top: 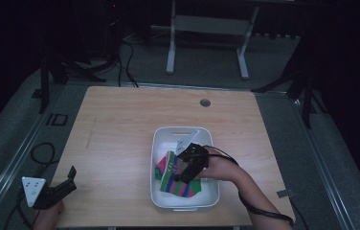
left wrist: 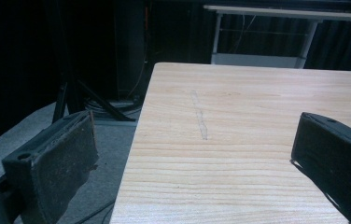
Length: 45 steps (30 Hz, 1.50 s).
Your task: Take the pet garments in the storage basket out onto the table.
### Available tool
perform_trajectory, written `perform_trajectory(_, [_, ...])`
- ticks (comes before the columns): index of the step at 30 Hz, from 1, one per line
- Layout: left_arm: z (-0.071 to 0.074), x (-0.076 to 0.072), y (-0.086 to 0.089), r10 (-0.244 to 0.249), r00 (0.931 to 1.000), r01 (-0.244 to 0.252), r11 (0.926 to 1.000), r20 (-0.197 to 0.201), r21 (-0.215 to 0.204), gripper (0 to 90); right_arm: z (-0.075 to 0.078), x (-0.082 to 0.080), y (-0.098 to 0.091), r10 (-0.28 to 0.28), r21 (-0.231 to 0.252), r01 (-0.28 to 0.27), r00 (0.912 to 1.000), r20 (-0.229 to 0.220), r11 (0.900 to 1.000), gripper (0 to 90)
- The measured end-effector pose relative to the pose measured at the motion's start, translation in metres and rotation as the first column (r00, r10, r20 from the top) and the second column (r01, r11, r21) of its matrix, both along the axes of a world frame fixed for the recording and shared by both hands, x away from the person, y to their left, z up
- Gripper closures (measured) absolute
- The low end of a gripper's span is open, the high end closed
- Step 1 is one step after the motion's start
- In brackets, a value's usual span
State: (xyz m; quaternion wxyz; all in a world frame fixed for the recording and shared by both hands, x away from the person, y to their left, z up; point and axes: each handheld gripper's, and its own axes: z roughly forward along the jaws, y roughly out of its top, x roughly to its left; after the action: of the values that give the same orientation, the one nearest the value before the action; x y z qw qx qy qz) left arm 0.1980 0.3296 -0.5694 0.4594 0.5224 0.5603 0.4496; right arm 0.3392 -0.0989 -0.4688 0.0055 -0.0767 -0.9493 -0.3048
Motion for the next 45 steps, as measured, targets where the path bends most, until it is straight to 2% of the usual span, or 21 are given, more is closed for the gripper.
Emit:
perform_trajectory(1, [0.0,0.0,0.0,0.0,1.0,0.0,1.0,0.0,0.0,0.9,0.0,0.0,0.0,0.0,0.0,0.0,1.0,0.0,1.0,13.5])
perform_trajectory(2, [0.0,0.0,0.0,0.0,1.0,0.0,1.0,0.0,0.0,0.9,-0.002,0.001,0.004,0.006,-0.014,-0.006,1.0,0.003,0.9999,13.5])
perform_trajectory(3, [0.0,0.0,0.0,-0.002,1.0,0.002,1.0,0.0,0.001,1.0,-0.007,0.003,0.012,0.012,-0.048,-0.012,0.9999,-0.002,0.9988,13.5])
perform_trajectory(11, [0.0,0.0,0.001,-0.006,1.0,0.005,1.0,-0.001,-0.003,0.9,-0.028,0.009,0.034,0.01,-0.141,-0.011,0.9999,-0.009,0.99,12.9])
perform_trajectory(15, [0.0,0.0,0.001,-0.006,1.0,0.006,1.0,0.0,-0.003,0.9,-0.034,0.01,0.038,-0.002,-0.166,0.0,0.9999,-0.014,0.9861,12.1])
perform_trajectory(16, [0.0,0.0,0.0,-0.006,1.0,0.006,1.0,0.0,-0.002,0.9,-0.042,0.011,0.043,-0.015,-0.203,0.012,0.9998,-0.014,0.9791,11.4])
perform_trajectory(17, [0.0,0.0,0.0,-0.006,1.0,0.006,1.0,0.001,-0.001,0.9,-0.045,0.011,0.045,-0.016,-0.217,0.013,0.9998,-0.013,0.9762,11.4])
perform_trajectory(22, [0.0,0.0,0.0,-0.007,1.0,0.007,1.0,0.0,0.001,0.9,-0.057,0.009,0.052,-0.013,-0.272,0.015,0.9999,0.008,0.9623,13.9])
perform_trajectory(24, [0.0,0.0,0.0,-0.007,1.0,0.007,1.0,0.001,0.005,0.9,-0.058,0.006,0.054,-0.017,-0.282,0.027,0.9991,0.038,0.959,19.8])
perform_trajectory(25, [0.0,0.0,0.0,-0.007,1.0,0.007,1.0,0.001,0.006,0.9,-0.057,0.005,0.054,-0.03,-0.279,0.041,0.9986,0.044,0.9595,28.1])
perform_trajectory(27, [0.0,0.0,0.0,-0.006,1.0,0.006,1.0,-0.001,0.008,0.9,-0.053,0.005,0.054,-0.04,-0.277,0.054,0.9977,0.054,0.9593,50.9])
perform_trajectory(28, [0.0,0.0,0.0,-0.006,1.0,0.006,0.9999,-0.001,0.009,0.9,-0.051,0.005,0.054,-0.044,-0.275,0.059,0.9971,0.062,0.9596,57.1])
perform_trajectory(30, [0.0,0.0,0.0,-0.004,1.0,0.004,1.0,-0.001,0.008,0.9,-0.049,0.005,0.052,-0.03,-0.275,0.047,0.9974,0.065,0.9603,63.0])
perform_trajectory(32, [0.0,0.0,0.0,-0.004,1.0,0.004,1.0,-0.001,0.006,0.9,-0.044,0.005,0.048,-0.023,-0.265,0.047,0.9955,0.092,0.9632,65.1])
perform_trajectory(34, [0.0,0.0,0.0,-0.004,1.0,0.004,1.0,-0.001,0.006,0.9,-0.034,0.005,0.043,-0.037,-0.222,0.056,0.9952,0.091,0.9734,65.5])
perform_trajectory(37, [0.0,0.0,0.0,-0.003,1.0,0.003,1.0,-0.002,0.007,0.9,-0.016,0.005,0.034,-0.046,-0.175,0.063,0.9938,0.101,0.9825,65.7])
perform_trajectory(45, [0.0,0.0,-0.001,0.0,1.0,0.0,0.9999,-0.003,0.011,0.9,0.033,0.002,0.016,-0.065,-0.077,0.077,0.9872,0.146,0.9941,65.7])
